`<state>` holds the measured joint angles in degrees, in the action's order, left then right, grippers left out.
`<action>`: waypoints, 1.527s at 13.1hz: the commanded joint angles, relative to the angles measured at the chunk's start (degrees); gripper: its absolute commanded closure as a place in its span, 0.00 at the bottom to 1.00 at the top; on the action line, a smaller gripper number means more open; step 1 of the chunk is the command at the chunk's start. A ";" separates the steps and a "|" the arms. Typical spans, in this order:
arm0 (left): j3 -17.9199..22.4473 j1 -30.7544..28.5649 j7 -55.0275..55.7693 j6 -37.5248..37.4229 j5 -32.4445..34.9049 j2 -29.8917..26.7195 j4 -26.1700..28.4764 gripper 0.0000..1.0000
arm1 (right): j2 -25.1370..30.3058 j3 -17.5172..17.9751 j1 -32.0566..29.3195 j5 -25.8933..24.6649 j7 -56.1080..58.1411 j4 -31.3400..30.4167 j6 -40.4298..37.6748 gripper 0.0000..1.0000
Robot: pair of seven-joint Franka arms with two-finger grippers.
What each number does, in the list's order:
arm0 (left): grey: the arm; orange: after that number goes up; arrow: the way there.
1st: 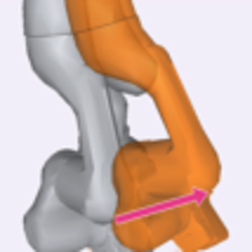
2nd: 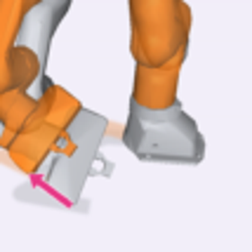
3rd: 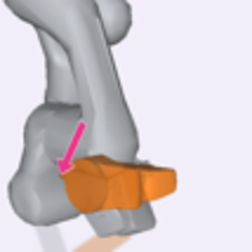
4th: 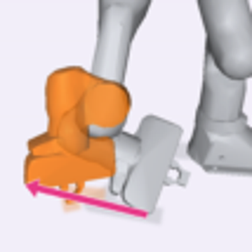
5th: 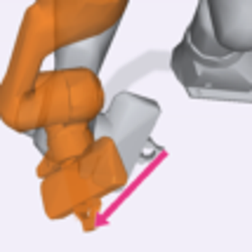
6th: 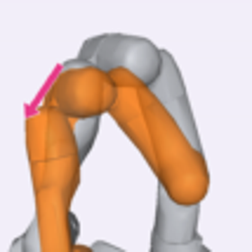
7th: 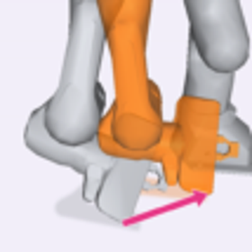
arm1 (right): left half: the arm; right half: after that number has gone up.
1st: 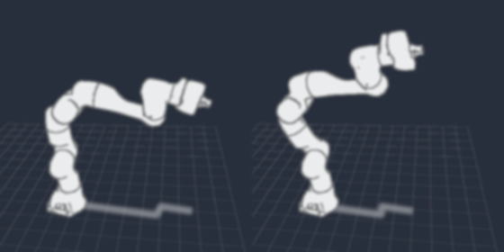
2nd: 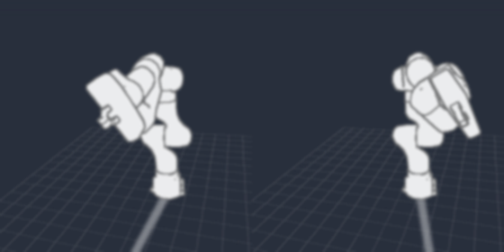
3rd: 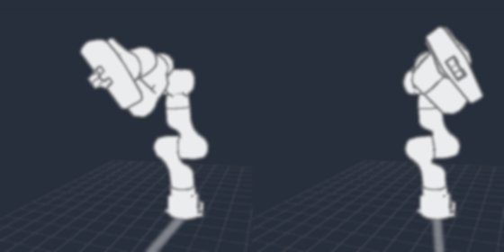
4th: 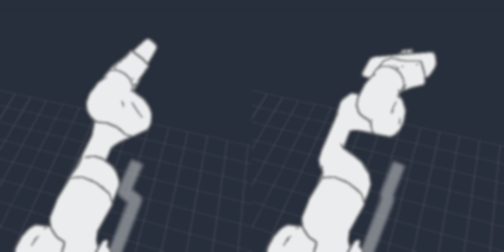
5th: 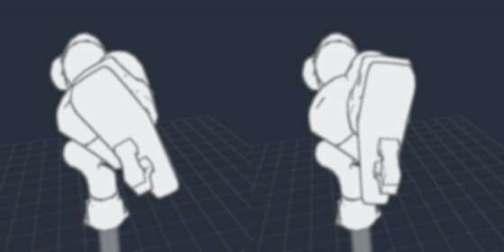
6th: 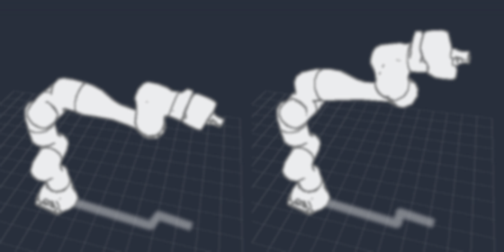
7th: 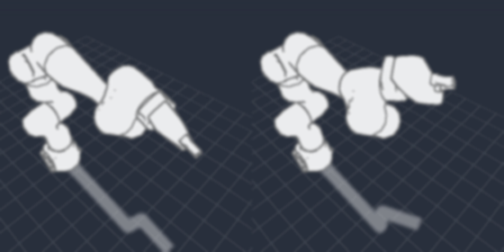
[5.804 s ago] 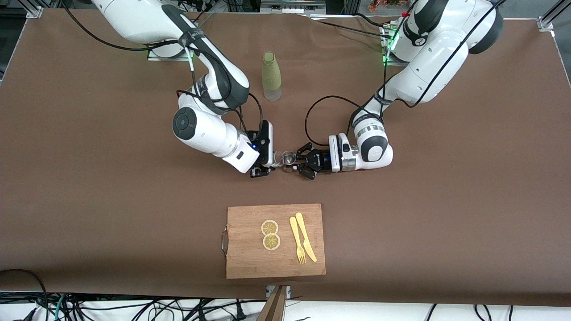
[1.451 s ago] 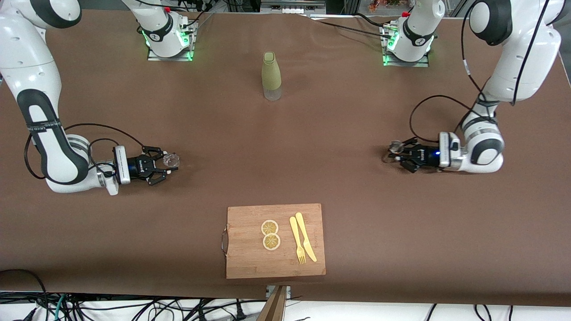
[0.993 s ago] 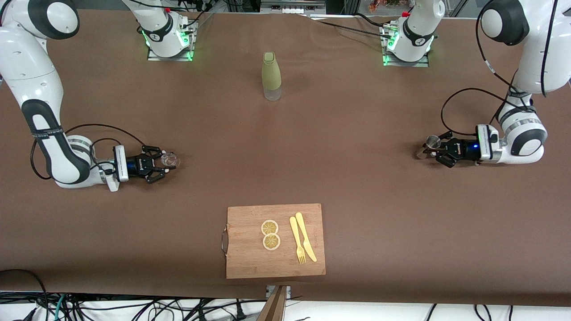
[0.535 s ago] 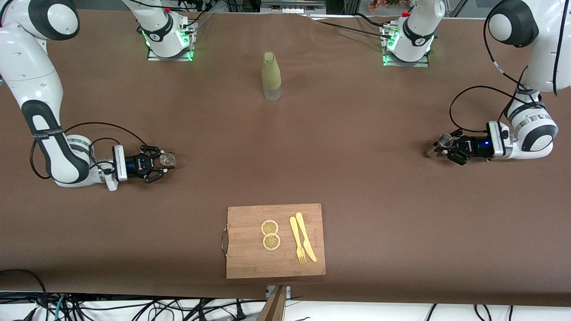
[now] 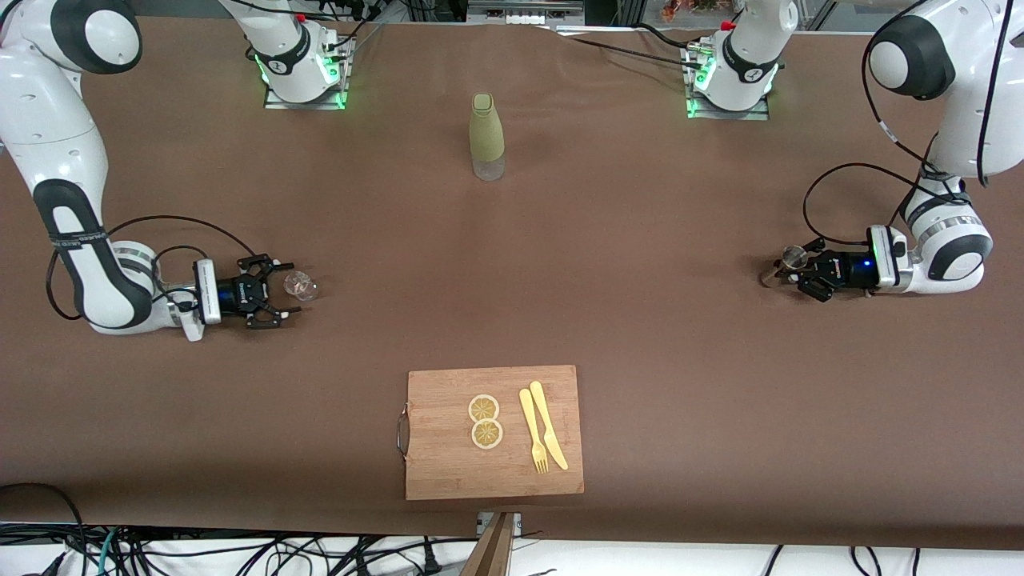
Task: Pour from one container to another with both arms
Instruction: 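Lower the beaker onto the table and open the right gripper, then set the jigger down and open the left gripper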
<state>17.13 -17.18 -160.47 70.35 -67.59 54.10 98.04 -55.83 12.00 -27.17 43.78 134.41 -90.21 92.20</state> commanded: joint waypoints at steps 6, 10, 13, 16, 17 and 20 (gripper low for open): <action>0.53 0.22 -15.75 -1.27 1.93 3.55 -2.40 1.00 | 18.45 -2.24 -0.08 -13.45 -30.65 2.74 -8.43 0.00; 0.53 0.22 -16.98 -0.48 1.93 4.34 -3.12 0.94 | 25.92 -1.89 4.04 -18.02 -54.29 7.40 -13.63 0.00; 0.62 0.22 -16.54 0.14 1.93 4.43 -3.12 0.00 | 29.37 -2.15 8.96 -20.23 -69.07 8.55 -13.54 0.00; 0.62 0.39 -12.26 0.22 2.02 3.91 -3.99 0.00 | 35.68 -3.12 14.06 -26.89 -80.84 7.94 -13.54 0.00; 0.62 0.48 -9.36 0.48 3.41 3.73 -6.00 0.00 | 37.79 -3.82 15.55 -28.82 -85.06 6.81 -13.19 0.00; 0.71 0.57 5.12 1.72 13.23 2.68 -15.91 0.00 | 43.77 -6.10 20.30 -32.61 -101.40 2.33 -11.71 0.00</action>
<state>17.19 -17.16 -155.84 72.15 -60.32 57.18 88.18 -16.91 8.11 -9.42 13.33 40.88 -83.09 79.26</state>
